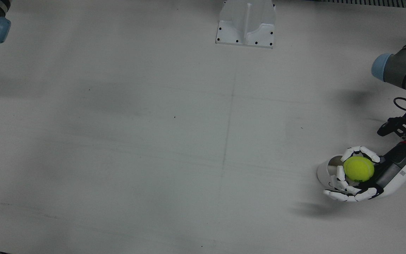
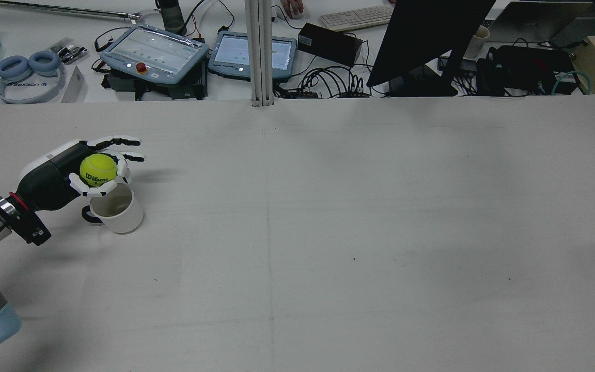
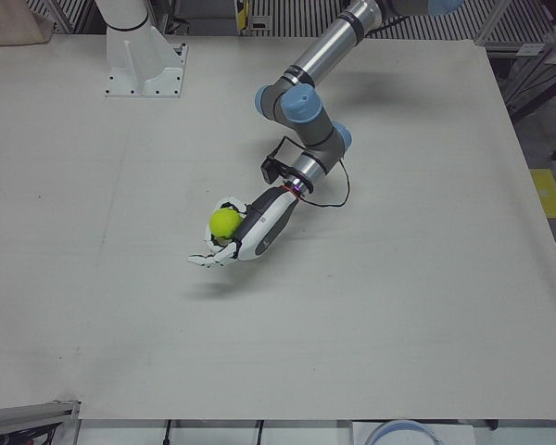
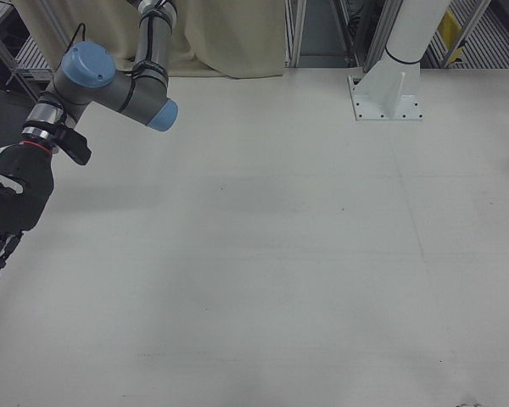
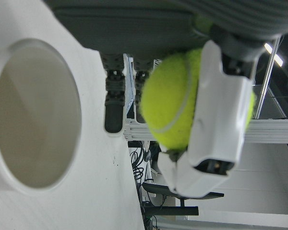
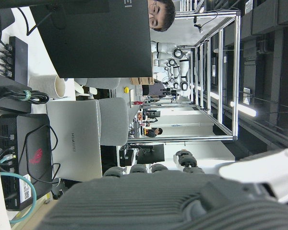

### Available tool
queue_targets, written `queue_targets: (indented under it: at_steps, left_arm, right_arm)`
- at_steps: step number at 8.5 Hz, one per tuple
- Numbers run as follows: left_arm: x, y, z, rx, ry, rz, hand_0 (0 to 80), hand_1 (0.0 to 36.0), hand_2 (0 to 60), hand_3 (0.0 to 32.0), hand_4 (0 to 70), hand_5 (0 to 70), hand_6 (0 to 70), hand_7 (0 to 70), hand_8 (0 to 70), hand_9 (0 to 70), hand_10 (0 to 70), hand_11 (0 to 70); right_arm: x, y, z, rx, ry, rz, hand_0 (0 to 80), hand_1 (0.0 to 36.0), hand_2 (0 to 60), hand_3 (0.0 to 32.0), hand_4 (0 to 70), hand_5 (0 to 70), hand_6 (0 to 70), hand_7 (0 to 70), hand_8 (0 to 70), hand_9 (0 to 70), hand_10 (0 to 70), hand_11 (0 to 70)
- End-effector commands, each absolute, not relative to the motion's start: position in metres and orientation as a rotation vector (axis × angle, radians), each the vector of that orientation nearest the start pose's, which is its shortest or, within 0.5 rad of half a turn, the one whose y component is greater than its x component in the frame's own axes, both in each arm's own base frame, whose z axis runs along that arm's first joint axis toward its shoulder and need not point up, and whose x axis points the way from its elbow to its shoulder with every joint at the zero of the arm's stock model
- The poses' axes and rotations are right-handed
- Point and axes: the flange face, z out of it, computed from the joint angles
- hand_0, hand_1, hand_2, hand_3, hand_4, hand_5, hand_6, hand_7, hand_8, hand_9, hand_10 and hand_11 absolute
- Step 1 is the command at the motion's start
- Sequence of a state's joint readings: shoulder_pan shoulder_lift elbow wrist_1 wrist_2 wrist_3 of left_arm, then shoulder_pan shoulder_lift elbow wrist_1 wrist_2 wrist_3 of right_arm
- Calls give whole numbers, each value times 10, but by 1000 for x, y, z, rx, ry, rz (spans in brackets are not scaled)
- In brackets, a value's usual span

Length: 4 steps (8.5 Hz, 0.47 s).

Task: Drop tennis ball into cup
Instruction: 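Adjust the left hand to hold the ball directly above the mug opening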

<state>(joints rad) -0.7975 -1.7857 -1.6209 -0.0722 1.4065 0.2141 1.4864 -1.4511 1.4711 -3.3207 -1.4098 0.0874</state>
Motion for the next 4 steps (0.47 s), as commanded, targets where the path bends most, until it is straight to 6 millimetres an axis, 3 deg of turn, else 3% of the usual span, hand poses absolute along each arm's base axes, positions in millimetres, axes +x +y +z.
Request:
queue_targets:
  at_steps: [1,2,4]
  left_arm:
    - [306,-530,538,-490,2208,-1500,800,360,583,0,216,229,549,335,254,251,305,469]
    - [303,-530,541,-478,2214,-1518,793,360,580,0,204,217,502,331,242,247,298,460]
    - [298,-526,549,-468,2219,-1526,649,360,600,0,163,205,472,311,233,240,283,439]
  right_arm:
    - [105,-535,691,-17,1973,-2306,0,0,0,0,0,0,0,0,0,0,0,0]
    - [105,-535,691,-17,1973,-2306,0,0,0,0,0,0,0,0,0,0,0,0]
    - [105,-535,691,-17,1973,-2306,0,0,0,0,0,0,0,0,0,0,0,0]
